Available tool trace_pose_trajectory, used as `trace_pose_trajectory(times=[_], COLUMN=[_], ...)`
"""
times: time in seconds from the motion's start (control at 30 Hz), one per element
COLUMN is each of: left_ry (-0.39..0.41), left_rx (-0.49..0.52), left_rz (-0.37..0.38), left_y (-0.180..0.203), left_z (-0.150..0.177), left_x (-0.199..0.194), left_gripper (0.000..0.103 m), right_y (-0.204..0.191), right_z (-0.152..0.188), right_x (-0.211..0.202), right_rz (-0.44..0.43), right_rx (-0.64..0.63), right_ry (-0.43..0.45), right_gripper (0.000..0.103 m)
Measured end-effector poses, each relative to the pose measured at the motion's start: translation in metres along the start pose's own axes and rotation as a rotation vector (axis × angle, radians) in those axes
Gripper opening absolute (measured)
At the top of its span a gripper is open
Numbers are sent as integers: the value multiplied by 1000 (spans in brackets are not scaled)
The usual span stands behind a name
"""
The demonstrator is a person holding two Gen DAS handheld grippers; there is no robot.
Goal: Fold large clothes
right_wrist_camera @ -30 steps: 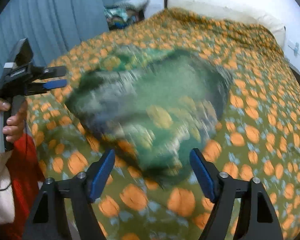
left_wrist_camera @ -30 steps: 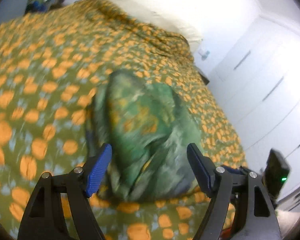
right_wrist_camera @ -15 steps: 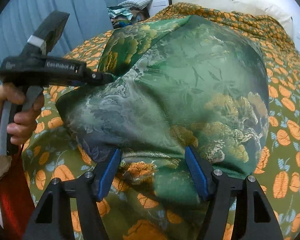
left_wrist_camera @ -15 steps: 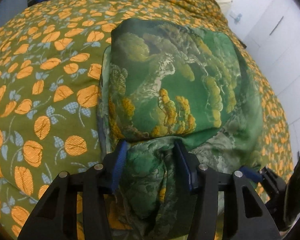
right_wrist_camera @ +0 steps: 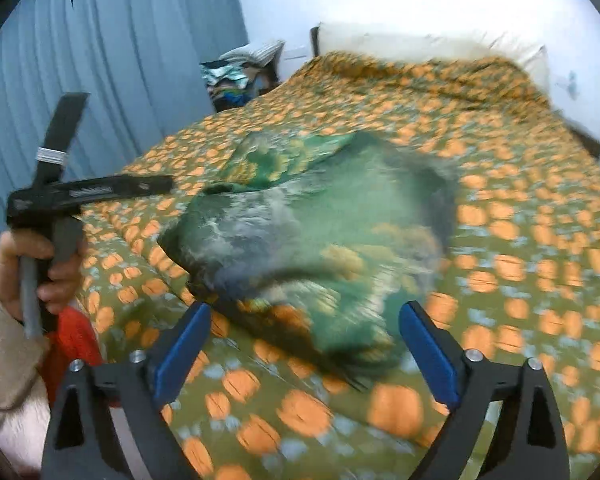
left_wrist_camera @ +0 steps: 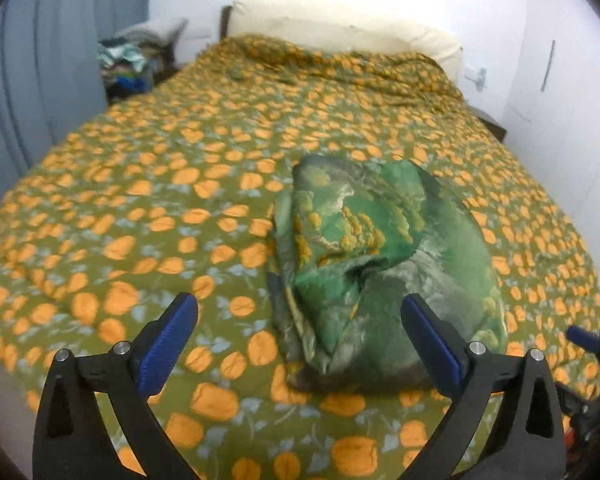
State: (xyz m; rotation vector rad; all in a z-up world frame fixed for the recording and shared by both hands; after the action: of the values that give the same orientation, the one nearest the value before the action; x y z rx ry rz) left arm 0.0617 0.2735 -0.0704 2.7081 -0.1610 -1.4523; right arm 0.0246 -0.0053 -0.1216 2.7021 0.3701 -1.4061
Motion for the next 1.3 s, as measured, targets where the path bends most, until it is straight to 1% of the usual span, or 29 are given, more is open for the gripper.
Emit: trace_pose_trajectory(times=[0.07, 0.13, 0.27, 0.33, 0.47, 0.63, 0.77, 0.93, 1.17, 1.3], left_ry=[1, 4, 26, 34, 24, 20, 19, 20, 33, 31], left_rx=[-17, -28, -12, 2, 16, 21, 18, 6, 9, 12], left_rz=[-14, -15, -33, -52, -74, -91, -110, -119, -145, -154], left_y=[2, 7, 21, 29, 38, 43, 40, 37, 36, 36], left_z=[6, 11, 17, 17, 21, 26, 29, 30, 30, 30], left_x=[-7, -15, -25, -29, -32, -34, -35, -37, -39, -37], left_gripper=[102, 102, 102, 102, 102, 102, 102, 102, 102, 102], right_y=[10, 20, 39, 47, 57, 57, 50, 43, 42, 42], right_z=[12, 27, 49, 58, 65, 66, 66, 68, 66, 66], right_x=[-9, -17, -33, -37, -47, -51, -53, -55, -59, -57], right_rz=[44, 73, 76, 98, 121, 88, 75, 35, 31, 30], right_rx=[17, 61, 153, 197, 232, 260, 244, 236, 234, 237], right_ry=[-19, -49, -47, -57, -42, -29, -19, -6, 7, -2], right_gripper=[96, 96, 96, 97, 97, 98, 98, 98, 98, 98])
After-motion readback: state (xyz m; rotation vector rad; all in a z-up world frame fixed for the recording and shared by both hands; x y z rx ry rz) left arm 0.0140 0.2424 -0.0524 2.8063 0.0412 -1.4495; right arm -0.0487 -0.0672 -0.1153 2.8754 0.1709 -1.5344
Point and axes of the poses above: each gripper's, at about its wrist camera, not at the fingertips, and x roughly the way its jaws point, y to its right, z to its underside, the point moved 5 cm from there along x, roughly the way its jaws point, and after that the axes turned 12 degrees about -y, right-handed, at the moved point
